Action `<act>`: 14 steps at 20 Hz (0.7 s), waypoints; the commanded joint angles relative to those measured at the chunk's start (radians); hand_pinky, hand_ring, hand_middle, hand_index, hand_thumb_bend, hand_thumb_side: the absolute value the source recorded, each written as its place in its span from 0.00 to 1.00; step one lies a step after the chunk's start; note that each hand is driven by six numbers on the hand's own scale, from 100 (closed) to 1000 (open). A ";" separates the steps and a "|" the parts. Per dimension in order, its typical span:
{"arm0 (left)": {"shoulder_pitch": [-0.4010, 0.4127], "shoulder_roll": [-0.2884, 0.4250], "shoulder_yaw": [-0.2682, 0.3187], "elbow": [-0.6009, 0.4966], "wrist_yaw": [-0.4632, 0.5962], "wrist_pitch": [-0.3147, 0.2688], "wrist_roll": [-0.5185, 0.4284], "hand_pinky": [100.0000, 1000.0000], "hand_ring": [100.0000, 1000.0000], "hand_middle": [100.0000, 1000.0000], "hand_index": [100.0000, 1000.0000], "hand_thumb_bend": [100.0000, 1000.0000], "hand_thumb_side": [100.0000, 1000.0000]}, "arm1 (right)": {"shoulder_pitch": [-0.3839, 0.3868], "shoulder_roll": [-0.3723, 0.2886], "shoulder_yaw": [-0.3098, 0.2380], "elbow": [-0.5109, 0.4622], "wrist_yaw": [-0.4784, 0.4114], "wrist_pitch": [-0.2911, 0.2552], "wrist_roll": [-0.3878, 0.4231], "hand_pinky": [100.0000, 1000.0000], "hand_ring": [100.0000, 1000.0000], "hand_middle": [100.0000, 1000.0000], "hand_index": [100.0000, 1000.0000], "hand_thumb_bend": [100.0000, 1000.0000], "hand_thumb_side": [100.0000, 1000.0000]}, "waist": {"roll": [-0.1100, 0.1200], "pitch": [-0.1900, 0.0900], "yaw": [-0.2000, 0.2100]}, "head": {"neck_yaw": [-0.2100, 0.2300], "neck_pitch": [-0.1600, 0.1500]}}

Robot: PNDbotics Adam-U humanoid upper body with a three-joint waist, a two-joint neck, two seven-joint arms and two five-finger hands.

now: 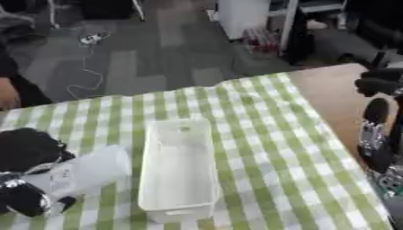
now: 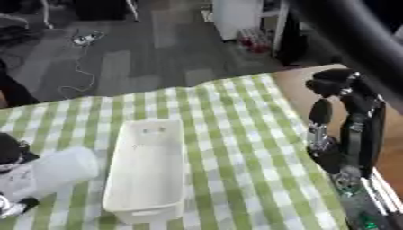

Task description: Pick up objects on the table and place them in the box.

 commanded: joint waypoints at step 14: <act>-0.055 0.131 -0.003 -0.127 -0.202 -0.201 0.463 0.00 0.00 0.00 0.28 0.00 0.80 | -0.004 -0.032 -0.007 -0.013 0.001 -0.020 -0.026 0.25 0.35 0.51 0.58 0.00 0.92 | 0.006 -0.012 0.000 | -0.042 -0.053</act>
